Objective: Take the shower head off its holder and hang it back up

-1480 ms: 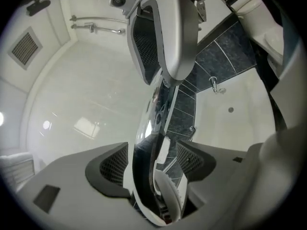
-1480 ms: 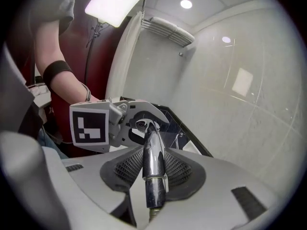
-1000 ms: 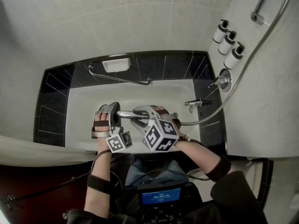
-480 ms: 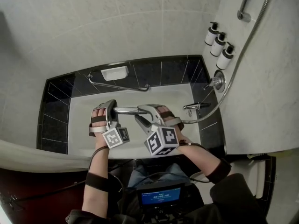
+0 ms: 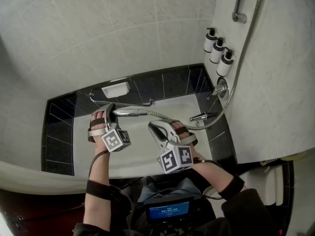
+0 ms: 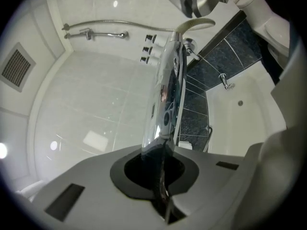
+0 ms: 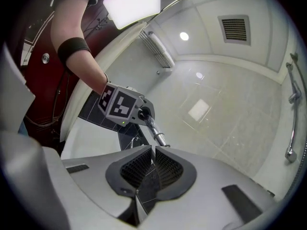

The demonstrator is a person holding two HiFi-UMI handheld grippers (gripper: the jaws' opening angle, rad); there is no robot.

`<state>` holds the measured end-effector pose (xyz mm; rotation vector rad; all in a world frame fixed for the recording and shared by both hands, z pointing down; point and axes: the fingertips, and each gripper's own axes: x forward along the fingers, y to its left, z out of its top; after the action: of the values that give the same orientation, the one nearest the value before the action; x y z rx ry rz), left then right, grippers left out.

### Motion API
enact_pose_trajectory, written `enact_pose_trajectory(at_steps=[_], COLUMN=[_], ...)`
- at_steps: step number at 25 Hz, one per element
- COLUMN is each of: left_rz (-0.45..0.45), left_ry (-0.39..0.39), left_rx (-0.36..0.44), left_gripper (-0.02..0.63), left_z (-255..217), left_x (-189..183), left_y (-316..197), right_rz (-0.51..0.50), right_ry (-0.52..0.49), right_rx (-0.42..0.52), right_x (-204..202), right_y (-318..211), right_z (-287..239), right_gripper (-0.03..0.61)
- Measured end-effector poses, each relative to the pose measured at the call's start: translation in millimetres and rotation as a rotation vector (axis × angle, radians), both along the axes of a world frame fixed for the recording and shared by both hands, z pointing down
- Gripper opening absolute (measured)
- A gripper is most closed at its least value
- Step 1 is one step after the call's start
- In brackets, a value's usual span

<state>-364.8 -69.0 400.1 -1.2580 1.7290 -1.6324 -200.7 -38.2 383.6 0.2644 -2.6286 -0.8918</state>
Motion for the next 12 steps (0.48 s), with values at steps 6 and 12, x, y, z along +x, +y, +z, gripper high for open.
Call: enact_pose_trajectory(at_steps=[6,12], left_rz=[0.01,0.028], left_ry=[-0.029,-0.085], left_rx=[0.0,-0.002], left_gripper=[0.006,0.006], left_z=[-40.2,-97.4], left_x=[-7.5,-15.6], left_y=[-32.1,-71.6], right_rz=[0.07,0.15], right_ry=[0.083,0.142], right_rx=[-0.1,-0.208], right_x=[27.7,51.4], right_y=[-19.0,-43.1], right_z=[42.7,80.1], right_gripper=[0.02,0.02])
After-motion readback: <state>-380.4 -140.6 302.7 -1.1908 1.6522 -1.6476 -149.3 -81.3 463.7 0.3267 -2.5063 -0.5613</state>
